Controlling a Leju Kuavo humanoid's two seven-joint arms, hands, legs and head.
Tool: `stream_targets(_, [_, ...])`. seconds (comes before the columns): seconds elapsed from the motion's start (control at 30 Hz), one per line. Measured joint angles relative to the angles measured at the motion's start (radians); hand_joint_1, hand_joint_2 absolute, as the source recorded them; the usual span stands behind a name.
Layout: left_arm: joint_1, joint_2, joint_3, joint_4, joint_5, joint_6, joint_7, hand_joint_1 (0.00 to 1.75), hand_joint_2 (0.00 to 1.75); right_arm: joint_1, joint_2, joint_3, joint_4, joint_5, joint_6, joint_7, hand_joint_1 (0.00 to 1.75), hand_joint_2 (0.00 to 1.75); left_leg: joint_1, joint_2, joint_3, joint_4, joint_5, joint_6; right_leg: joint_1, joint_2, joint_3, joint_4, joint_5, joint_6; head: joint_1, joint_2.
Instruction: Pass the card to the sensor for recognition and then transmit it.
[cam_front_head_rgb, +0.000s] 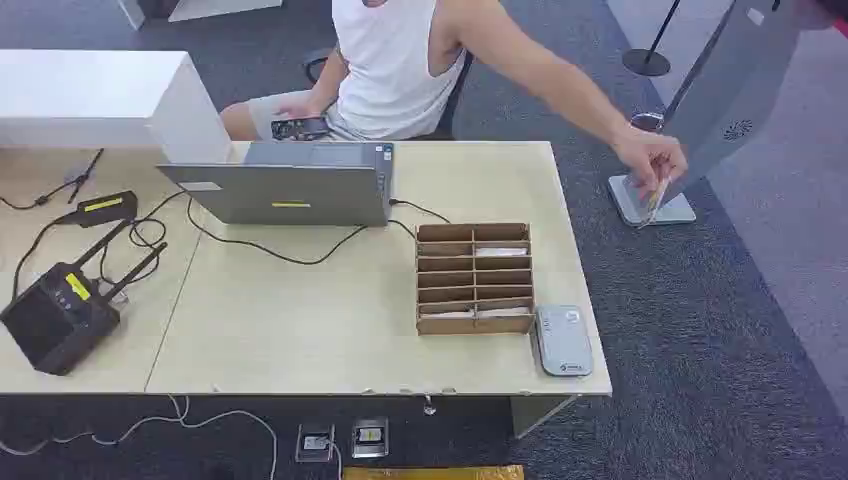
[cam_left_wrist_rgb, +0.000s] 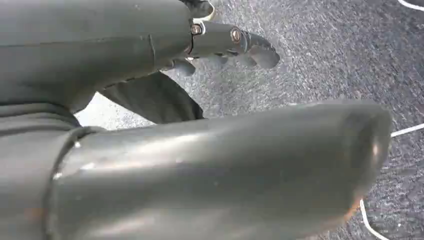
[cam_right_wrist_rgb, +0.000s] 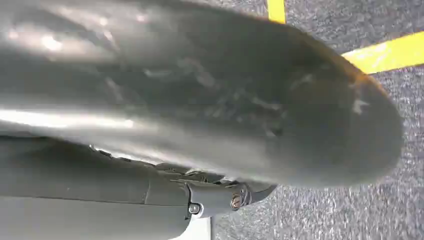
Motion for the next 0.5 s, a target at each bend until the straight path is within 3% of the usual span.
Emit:
stream_targets(0.03, [0.001,0.000,0.000,0.000,0.003,0.002,-0.001,0.00,0.00,0.000,-0.002,0.000,0.000,-0.020,-0.014,0.002,0.00,1.75,0.000,0.000,0.000,0.000,0.000,0.000,0.000,0.000,0.000,0.000,0.000,0.000,0.000,0.000])
stream_targets(0.13, [0.004,-0.002,0.000,0.000,0.013,0.010,-0.006,0.00,0.00,-0.001,-0.016,-0.018,0.000,-0.140,-0.118,-0.010,0.00,1.75,-0.001,0.000,0.000,0.000,0.000,0.000,-0.001,0.000,0.000,0.000,0.000,0.000,0.000,0.000])
stream_targets(0.23, [0.006,-0.004,0.000,0.000,0.018,0.011,-0.011,0.00,0.00,-0.008,-0.050,-0.062,-0.005,-0.284,-0.229,-0.063,0.00,1.75,-0.001,0.000,0.000,0.000,0.000,0.000,-0.001,0.000,0.000,0.000,0.000,0.000,0.000,0.000])
stream_targets(0.33, [0.007,-0.006,0.000,0.000,0.020,0.011,-0.019,0.00,0.00,-0.027,-0.106,-0.109,-0.016,-0.456,-0.266,-0.134,0.00,1.75,-0.003,0.000,0.000,0.000,0.000,0.000,-0.003,0.000,0.000,0.000,0.001,0.001,0.000,0.000])
stream_targets(0.5, [0.007,-0.005,0.000,0.000,0.027,0.009,-0.035,0.00,0.00,-0.118,-0.246,-0.166,-0.046,-0.701,-0.282,-0.211,0.00,1.75,-0.006,0.001,0.000,0.000,0.001,0.002,-0.006,0.001,-0.001,0.000,0.003,0.004,0.000,0.000])
